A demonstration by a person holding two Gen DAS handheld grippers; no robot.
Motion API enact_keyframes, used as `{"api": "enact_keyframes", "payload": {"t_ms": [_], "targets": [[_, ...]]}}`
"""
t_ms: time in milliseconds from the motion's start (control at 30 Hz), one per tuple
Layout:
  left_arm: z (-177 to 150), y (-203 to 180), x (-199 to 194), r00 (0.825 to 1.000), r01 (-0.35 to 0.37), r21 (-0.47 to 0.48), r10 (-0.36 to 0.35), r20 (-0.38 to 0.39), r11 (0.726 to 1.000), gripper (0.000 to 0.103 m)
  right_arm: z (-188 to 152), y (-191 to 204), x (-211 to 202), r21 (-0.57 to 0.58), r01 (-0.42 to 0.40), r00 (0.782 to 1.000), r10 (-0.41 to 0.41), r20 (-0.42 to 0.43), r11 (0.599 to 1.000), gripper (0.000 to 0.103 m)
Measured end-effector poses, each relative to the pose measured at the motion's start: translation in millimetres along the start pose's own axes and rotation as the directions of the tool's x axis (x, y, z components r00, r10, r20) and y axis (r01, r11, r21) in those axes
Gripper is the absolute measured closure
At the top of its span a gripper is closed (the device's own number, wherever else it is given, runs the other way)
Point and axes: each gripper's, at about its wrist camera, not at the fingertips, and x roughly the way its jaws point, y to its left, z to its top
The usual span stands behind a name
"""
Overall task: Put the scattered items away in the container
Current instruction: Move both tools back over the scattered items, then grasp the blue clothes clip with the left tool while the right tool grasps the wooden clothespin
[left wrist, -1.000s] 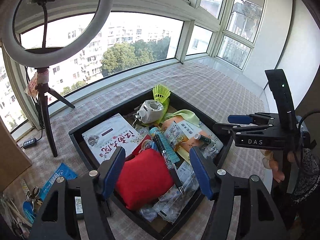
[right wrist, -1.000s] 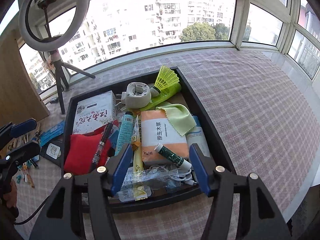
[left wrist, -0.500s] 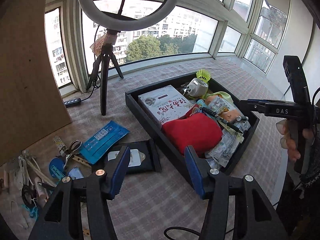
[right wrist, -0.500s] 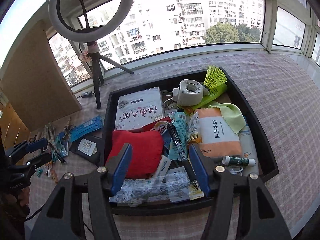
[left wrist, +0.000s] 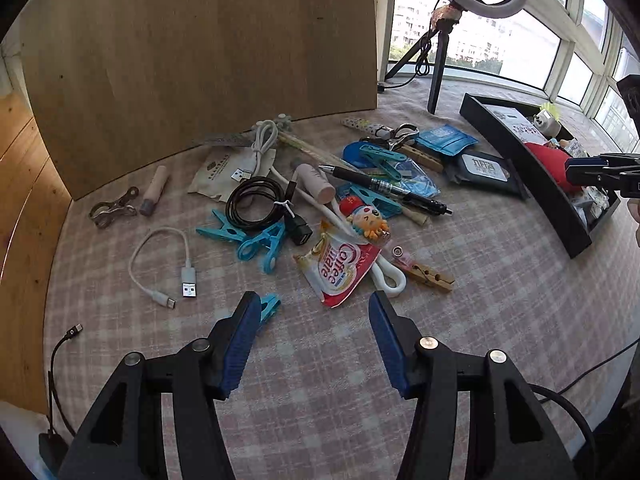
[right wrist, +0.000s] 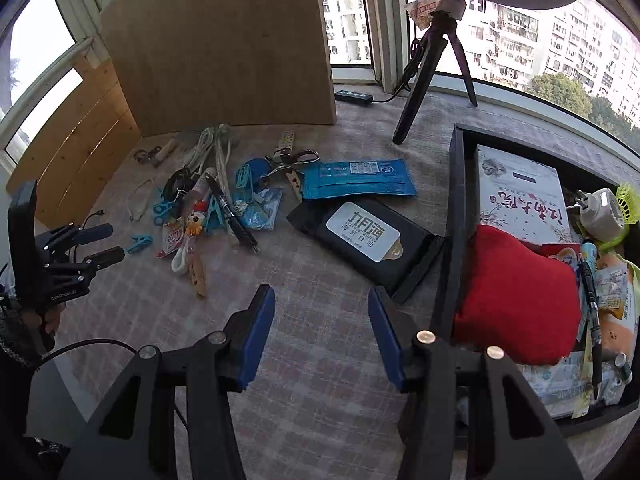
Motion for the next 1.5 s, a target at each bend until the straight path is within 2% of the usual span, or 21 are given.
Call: {"api": "enact_keyframes", "payload": {"t_ms": [67,200,400,700,767,900,1000,1067,1300,1433,1500], "targets": [[-7,9,1,1.0,-0.003,0.025,0.003,0.0,1.0,0.05,2,26,19,-0.049,-0.034,0.999,0.032,-0.034,0.998,0.055],[-13,16,8,0.999,0.037,0.083,-0.036,-0.016,0.996,0.05,2,73,57,-0.147,-0.079,0.992,0.063,-0.108,0.986,0.055],[-11,20,32,0.996,0.062,0.16,-0.051,-0.071,0.985,0.05,-2,112,98,-0.256,-0.07,0.984,0.024,-0.179,0.964,0.058],[-5,27,57,0.99,0.096,0.196,-0.074,-0.117,0.976,0.051,8,122,123,-0.29,-0.052,0.978,-0.009,-0.208,0.956,0.059],[-6,25,61,0.989,0.1,0.205,-0.074,-0.13,0.974,0.061,8,125,128,-0.301,-0.048,0.976,-0.019,-0.216,0.952,0.064],[-7,26,61,0.986,0.118,0.187,-0.093,-0.135,0.975,0.066,9,124,132,-0.313,-0.046,0.977,-0.022,-0.211,0.949,0.066],[-10,26,59,0.986,0.124,0.165,-0.103,-0.131,0.978,0.08,10,122,131,-0.309,-0.042,0.977,-0.025,-0.21,0.95,0.077],[-13,24,56,0.987,0.116,0.161,-0.096,-0.126,0.98,0.08,9,119,129,-0.3,-0.056,0.975,-0.013,-0.222,0.952,0.09],[-25,15,42,0.988,0.115,0.1,-0.103,-0.116,0.988,0.08,-5,103,113,-0.217,-0.078,0.974,0.028,-0.226,0.973,0.091],[-19,6,32,0.988,0.126,0.073,-0.119,-0.093,0.989,0.08,-14,88,91,-0.165,-0.079,0.98,0.046,-0.191,0.983,0.091],[-12,-3,23,0.986,0.159,0.064,-0.154,-0.07,0.985,0.08,-18,77,74,-0.126,-0.078,0.985,0.057,-0.16,0.989,0.09]]}}
